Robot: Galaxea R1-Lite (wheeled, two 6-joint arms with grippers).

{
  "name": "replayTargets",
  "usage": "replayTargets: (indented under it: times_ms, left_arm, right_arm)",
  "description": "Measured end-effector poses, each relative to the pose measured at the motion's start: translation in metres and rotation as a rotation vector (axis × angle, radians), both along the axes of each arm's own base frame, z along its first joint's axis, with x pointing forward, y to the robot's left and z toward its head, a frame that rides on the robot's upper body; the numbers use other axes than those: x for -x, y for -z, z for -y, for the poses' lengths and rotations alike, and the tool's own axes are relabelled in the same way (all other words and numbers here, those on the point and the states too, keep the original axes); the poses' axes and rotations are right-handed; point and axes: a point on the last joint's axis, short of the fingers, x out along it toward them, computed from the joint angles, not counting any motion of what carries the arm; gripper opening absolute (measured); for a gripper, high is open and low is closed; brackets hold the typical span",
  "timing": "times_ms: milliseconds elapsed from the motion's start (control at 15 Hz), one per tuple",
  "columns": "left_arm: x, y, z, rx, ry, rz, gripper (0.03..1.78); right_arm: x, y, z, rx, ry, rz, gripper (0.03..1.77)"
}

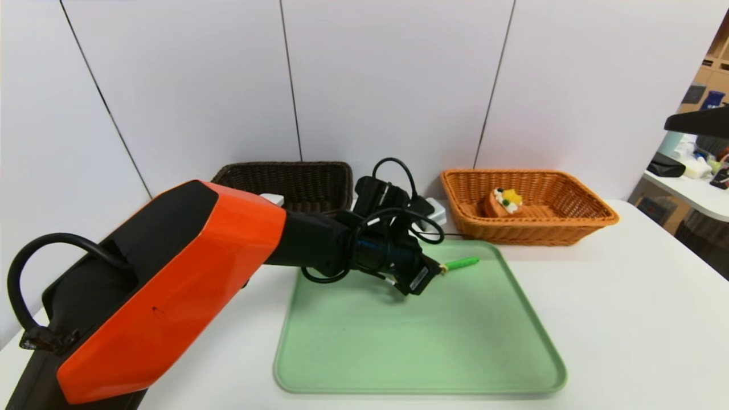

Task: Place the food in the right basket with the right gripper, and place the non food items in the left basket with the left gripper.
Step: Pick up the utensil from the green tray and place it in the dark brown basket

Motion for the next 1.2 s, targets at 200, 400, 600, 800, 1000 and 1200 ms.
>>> replayTargets:
  times_ms: [200, 400, 600, 800, 1000, 1200]
  left_arm:
    - [0.009, -0.021, -0.005, 0.012, -0.008, -0.015, 0.07]
    - [0.019, -0.055, -0.014, 0.049, -0.020, 0.008, 0.07]
    - [0.029, -0.090, -0.026, 0.066, -0.141, 0.042, 0.07]
    - [0.025, -0.122, -0.050, 0.134, -0.298, 0.054, 0.07]
    - [0.005, -0.145, -0.087, 0.167, -0.468, 0.088, 0.07]
    - [-0.018, -0.153, -0.131, 0.203, -0.643, 0.031, 0.07]
  right_arm:
    - [0.001, 0.000, 0.000, -0.001, 0.000, 0.003, 1.69]
    - [0.002, -0.001, 0.001, -0.003, 0.002, 0.005, 1.69]
    - [0.003, -0.001, 0.002, -0.005, 0.005, 0.009, 1.69]
    - [0.004, -0.001, 0.002, -0.005, 0.007, 0.010, 1.69]
    - [0.004, -0.001, 0.002, -0.005, 0.006, 0.011, 1.69]
    - [0.004, -0.001, 0.002, -0.005, 0.002, 0.011, 1.69]
